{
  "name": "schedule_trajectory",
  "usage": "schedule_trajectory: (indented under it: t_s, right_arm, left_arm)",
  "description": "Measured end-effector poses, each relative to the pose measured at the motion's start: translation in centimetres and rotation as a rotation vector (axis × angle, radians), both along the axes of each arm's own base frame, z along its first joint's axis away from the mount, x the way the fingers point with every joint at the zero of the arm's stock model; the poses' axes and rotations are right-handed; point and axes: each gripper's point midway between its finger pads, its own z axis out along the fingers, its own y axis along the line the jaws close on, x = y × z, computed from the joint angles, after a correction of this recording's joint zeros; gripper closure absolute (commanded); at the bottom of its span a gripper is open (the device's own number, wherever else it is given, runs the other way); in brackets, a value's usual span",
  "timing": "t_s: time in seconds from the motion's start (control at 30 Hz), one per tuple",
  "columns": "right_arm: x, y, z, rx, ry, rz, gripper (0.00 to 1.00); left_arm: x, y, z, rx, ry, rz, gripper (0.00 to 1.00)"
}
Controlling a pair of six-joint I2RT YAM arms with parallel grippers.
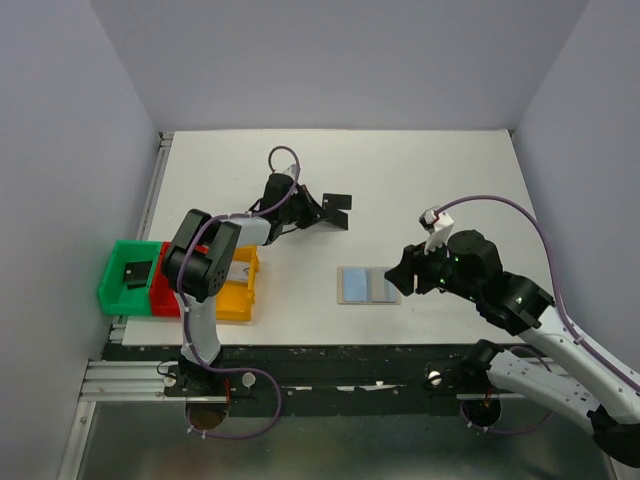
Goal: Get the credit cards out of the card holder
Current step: Place the credit card at the center of the board.
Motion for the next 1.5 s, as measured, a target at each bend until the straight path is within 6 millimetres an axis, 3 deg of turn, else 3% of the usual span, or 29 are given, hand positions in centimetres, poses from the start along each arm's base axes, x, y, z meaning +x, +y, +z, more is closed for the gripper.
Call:
schedule_trajectory:
  t_s: [0.23, 0.43, 0.97, 1.13, 1.3, 1.4, 1.5]
  right_arm:
    - [0.1, 0.1, -0.2, -0.006, 0.007, 0.000, 0.38]
    - [0.1, 0.1, -0.3, -0.010, 0.010, 0.001, 0.39]
    - [0.1, 0.1, -0.5, -0.016, 0.014, 0.002, 0.38]
    - [0.2, 0.2, -0.6, -0.020, 0.017, 0.002, 0.38]
    - [0.2, 0.1, -0.7, -0.021, 0.017, 0.001, 0.38]
    - [0.3, 0.0, -0.7, -0.026, 0.014, -0.008, 0.38]
    - [0.6, -0.4, -0.8, -0.036, 0.009, -0.032, 0.38]
  left_arm:
    - [0.2, -0.4, -0.4, -0.003, 0.011, 0.002, 1.00]
    - [0.3, -0.3, -1.2, 0.002, 0.029, 0.006, 0.94]
    - [0.6, -0.1, -1.4, 0.025, 0.034, 0.018, 0.57]
    - [0.5, 0.1, -1.8, 0.056, 0.042, 0.013, 0.52]
    - [0.6, 1.3, -2.5, 0.092, 0.054, 0.022, 0.42]
    - [0.7, 2.5, -2.5, 0.130, 0.052, 0.037, 0.31]
    - [1.0, 3.3, -1.9, 0.164, 0.040, 0.049, 0.29]
